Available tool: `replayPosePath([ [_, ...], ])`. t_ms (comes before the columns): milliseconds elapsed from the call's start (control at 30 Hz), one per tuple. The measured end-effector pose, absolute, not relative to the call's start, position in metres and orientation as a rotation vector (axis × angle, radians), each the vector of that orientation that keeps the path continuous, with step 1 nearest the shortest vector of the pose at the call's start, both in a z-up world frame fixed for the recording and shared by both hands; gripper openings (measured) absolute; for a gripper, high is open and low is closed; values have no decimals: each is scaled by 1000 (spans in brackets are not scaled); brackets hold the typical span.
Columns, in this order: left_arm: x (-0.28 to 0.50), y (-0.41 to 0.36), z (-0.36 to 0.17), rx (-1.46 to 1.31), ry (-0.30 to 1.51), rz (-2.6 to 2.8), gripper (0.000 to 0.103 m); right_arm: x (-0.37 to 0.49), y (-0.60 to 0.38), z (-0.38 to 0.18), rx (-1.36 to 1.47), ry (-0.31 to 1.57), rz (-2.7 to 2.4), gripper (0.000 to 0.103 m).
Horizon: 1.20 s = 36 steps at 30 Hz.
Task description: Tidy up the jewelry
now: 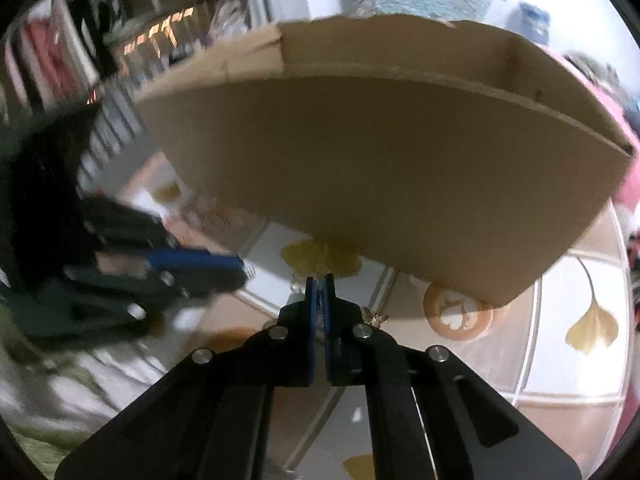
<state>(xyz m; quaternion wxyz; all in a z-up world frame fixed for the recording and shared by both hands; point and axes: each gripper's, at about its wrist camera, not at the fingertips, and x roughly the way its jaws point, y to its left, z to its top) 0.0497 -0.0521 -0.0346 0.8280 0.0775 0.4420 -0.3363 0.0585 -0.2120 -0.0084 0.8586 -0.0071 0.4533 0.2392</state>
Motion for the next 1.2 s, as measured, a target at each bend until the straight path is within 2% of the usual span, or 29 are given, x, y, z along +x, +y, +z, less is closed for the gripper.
replayPosePath([
  [233,48,-50,-32,151,919,-719,5,57,-244,18,222,899,525,3],
  [467,36,-38,-13,109,871,-736,5,46,-256,41,307,831,555,3],
  [867,27,-20,87,-75,706,-833,5,49,-255,112,311,636,668,3],
  [1000,56,-28,106,-74,698,-825,5,83,-257,123,334,660,683,3],
  [1200,126,-50,83,-10,866,-725,5,144,-259,108,362,812,657,3],
])
